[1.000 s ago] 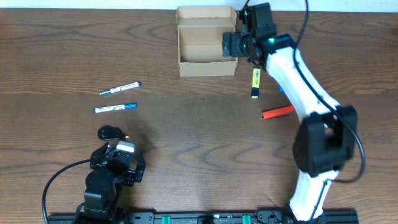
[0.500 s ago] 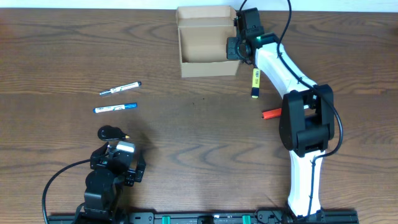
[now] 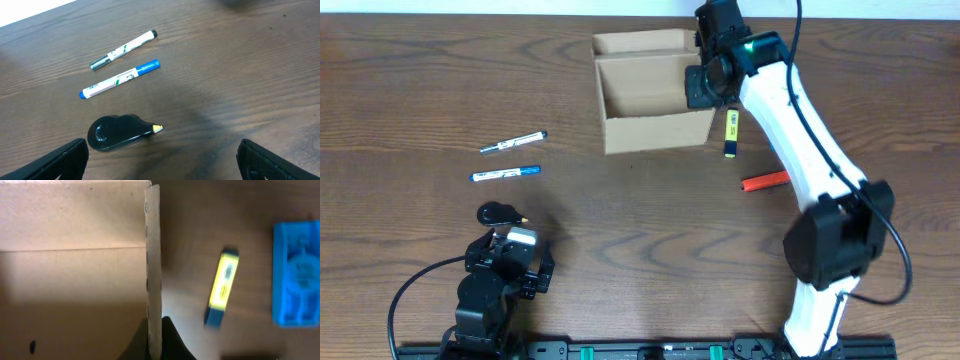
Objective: Pack container
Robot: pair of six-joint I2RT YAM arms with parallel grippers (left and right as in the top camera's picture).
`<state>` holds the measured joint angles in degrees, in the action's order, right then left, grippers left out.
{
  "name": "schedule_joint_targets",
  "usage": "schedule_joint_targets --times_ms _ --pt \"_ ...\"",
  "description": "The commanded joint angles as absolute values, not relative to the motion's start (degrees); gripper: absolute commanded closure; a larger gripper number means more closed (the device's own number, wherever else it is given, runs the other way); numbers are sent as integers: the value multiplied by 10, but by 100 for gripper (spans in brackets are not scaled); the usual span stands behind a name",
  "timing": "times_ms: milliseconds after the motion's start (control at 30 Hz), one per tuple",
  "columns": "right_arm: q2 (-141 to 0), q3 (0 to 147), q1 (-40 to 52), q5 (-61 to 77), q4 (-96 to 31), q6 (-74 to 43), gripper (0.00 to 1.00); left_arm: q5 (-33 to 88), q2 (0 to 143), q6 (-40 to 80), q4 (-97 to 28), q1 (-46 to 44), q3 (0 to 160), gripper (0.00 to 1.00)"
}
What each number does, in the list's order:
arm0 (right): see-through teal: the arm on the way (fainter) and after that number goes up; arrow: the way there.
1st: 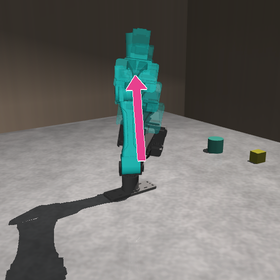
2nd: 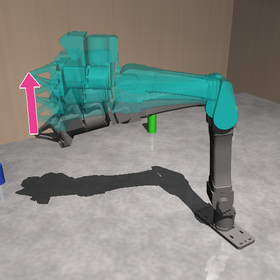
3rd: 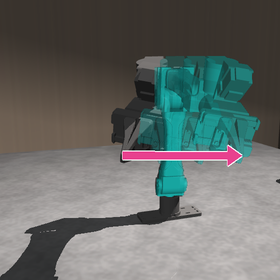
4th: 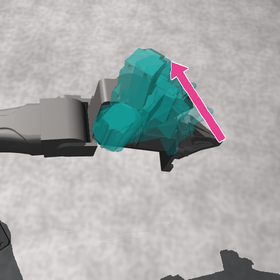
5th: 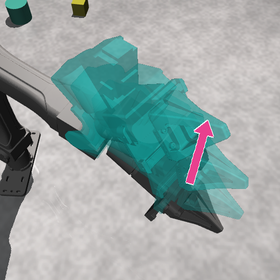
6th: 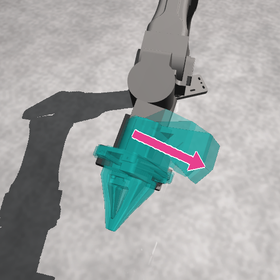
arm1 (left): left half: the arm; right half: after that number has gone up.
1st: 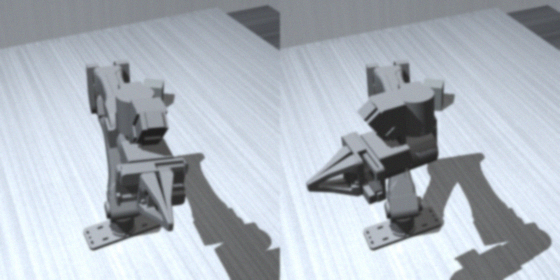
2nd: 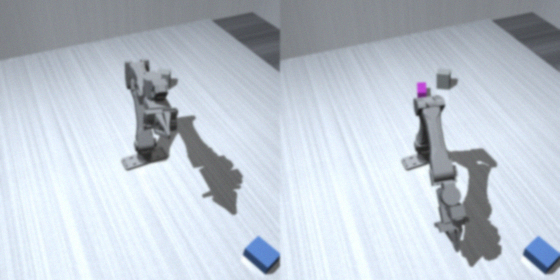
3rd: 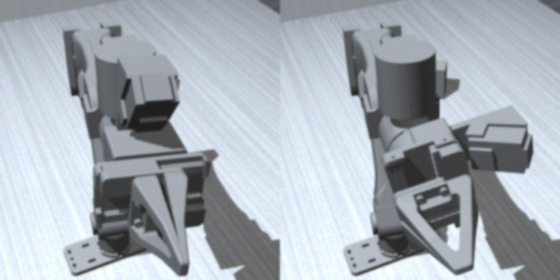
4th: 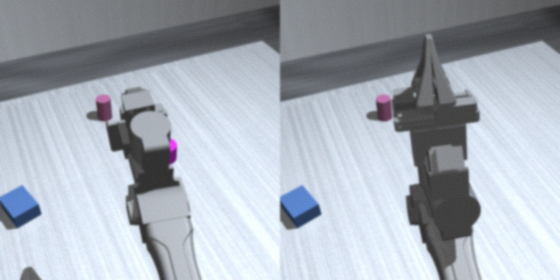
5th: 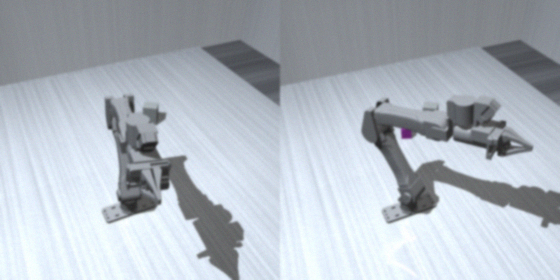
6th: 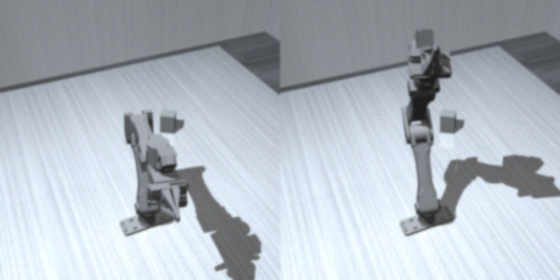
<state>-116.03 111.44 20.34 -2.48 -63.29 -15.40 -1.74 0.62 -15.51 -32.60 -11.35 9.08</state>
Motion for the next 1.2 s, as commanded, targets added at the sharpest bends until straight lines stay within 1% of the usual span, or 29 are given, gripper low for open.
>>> schedule_joint_targets --times_ms 0,100,233,467,567,800,1167 --pt "-1133 1114 227 -33 -670 -185 99 -25 4 -165 -328 -116 86 5" --pt "-1115 1075 246 -53 -684 -204 99 -25 4 -166 -328 -116 86 5" --pt "-1077 994 268 -100 -665 -243 99 -25 4 -166 -328 -116 86 5" --pt "-997 827 274 -104 -557 -315 99 -25 4 -165 -328 -116 86 5" --pt "-980 774 288 -107 -500 -317 99 -25 4 -165 -328 -116 86 4" --pt "-986 727 324 -106 -434 -276 99 -25 4 -165 -328 -116 86 5" --pt "-986 703 322 -123 -414 -292 99 -25 4 -165 -328 -116 86 5"
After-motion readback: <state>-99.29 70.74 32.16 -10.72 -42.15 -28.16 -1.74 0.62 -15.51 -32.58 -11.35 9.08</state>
